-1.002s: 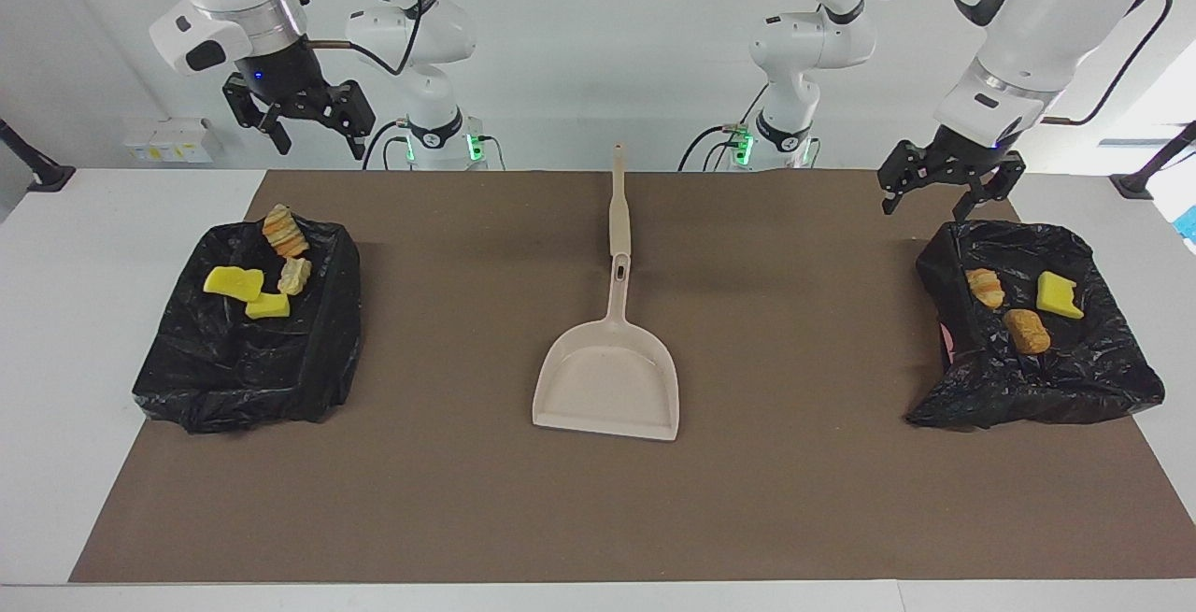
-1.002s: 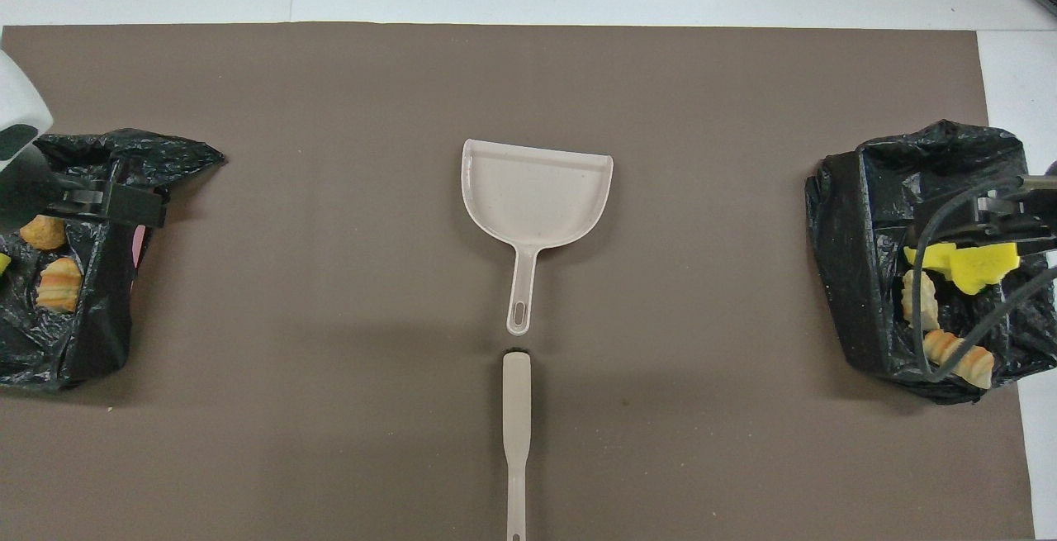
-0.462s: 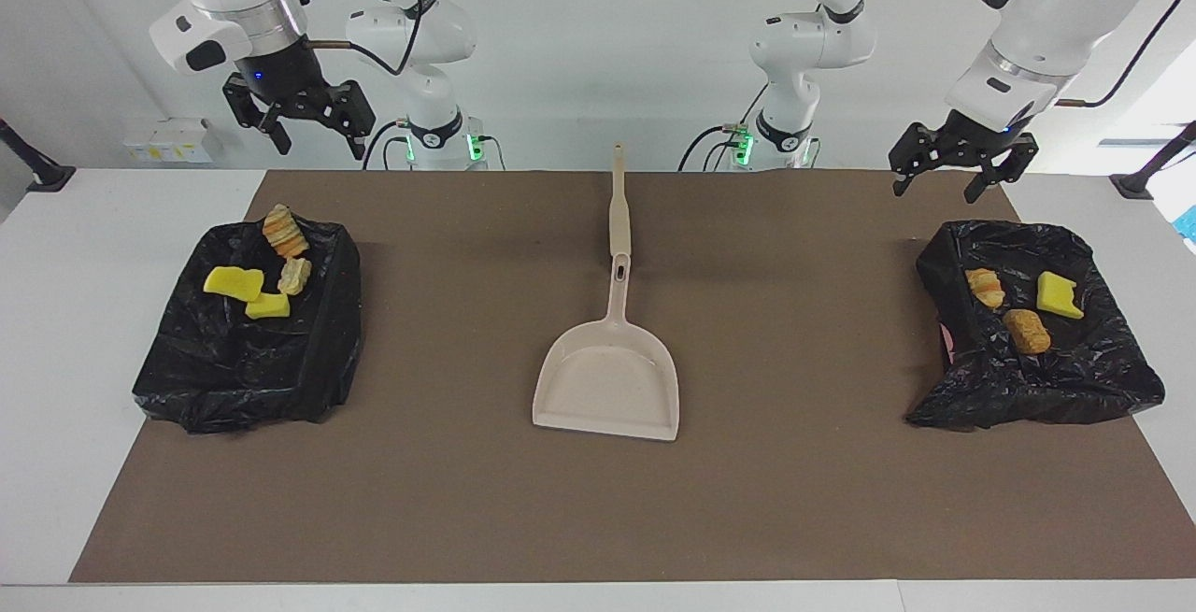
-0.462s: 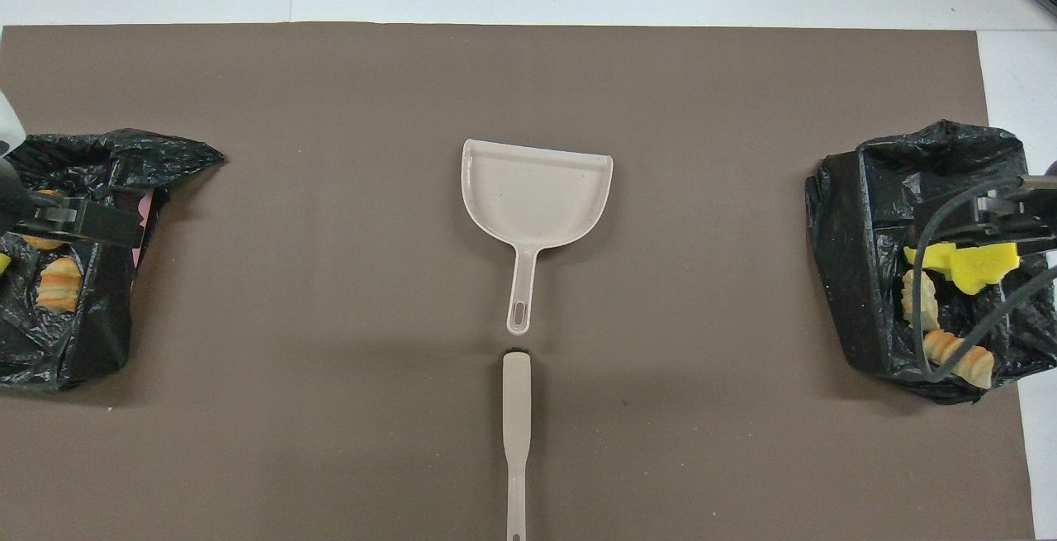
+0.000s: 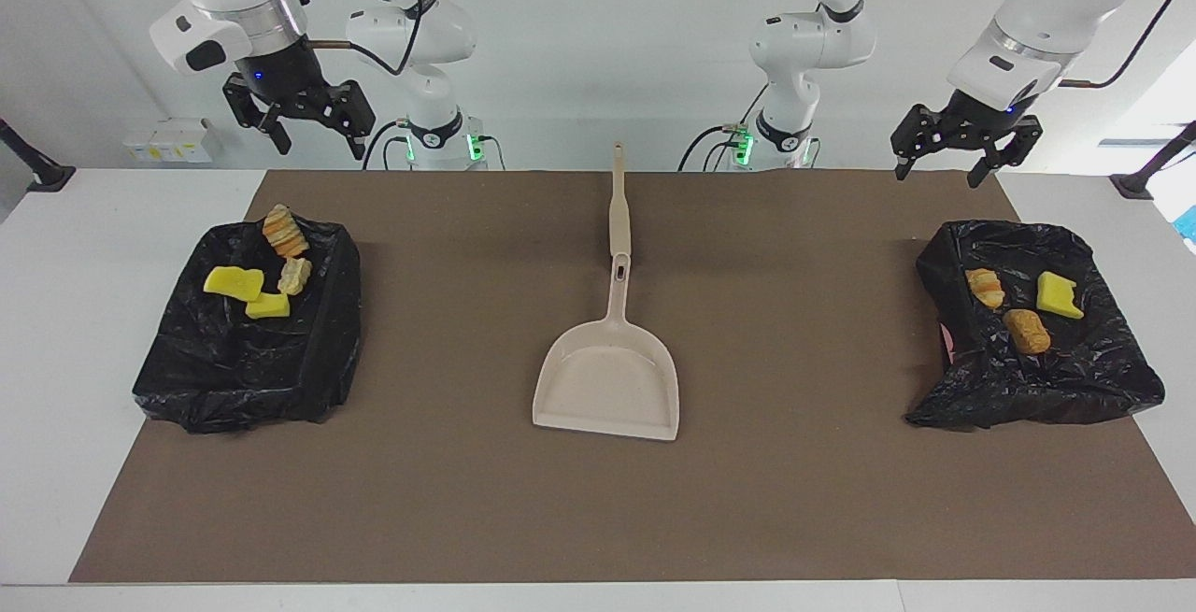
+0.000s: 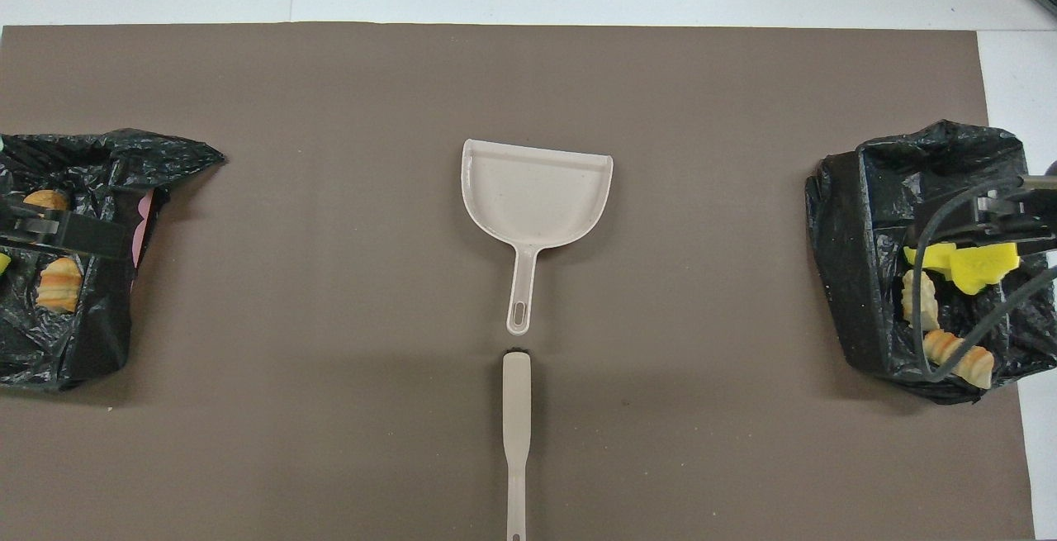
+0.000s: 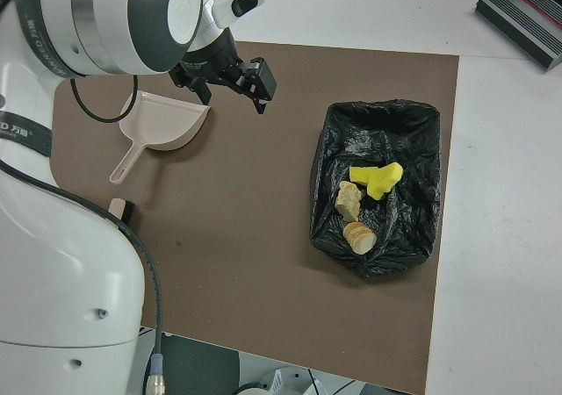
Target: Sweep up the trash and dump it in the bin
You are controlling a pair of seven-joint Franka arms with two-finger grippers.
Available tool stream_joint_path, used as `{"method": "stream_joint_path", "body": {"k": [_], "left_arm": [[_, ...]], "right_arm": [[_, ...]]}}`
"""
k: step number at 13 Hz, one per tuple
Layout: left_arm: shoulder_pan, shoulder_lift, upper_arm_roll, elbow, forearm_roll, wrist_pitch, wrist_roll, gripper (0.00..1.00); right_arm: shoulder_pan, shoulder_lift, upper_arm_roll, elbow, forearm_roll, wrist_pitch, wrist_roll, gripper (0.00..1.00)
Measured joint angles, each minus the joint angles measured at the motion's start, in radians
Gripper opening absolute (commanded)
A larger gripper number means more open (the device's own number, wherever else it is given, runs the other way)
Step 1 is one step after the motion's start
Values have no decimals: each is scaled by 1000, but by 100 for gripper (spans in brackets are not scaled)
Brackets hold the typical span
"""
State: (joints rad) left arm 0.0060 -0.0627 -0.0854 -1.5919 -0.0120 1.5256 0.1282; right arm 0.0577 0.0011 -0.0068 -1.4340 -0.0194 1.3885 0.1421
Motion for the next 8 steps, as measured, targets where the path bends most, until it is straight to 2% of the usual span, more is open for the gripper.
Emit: {"method": "stream_joint_path", "body": {"k": [8], "left_arm": [[0,-1,0,0,0,-10,9,100]], "right_arm": [[0,0,0,0,0,0,0,100]]}}
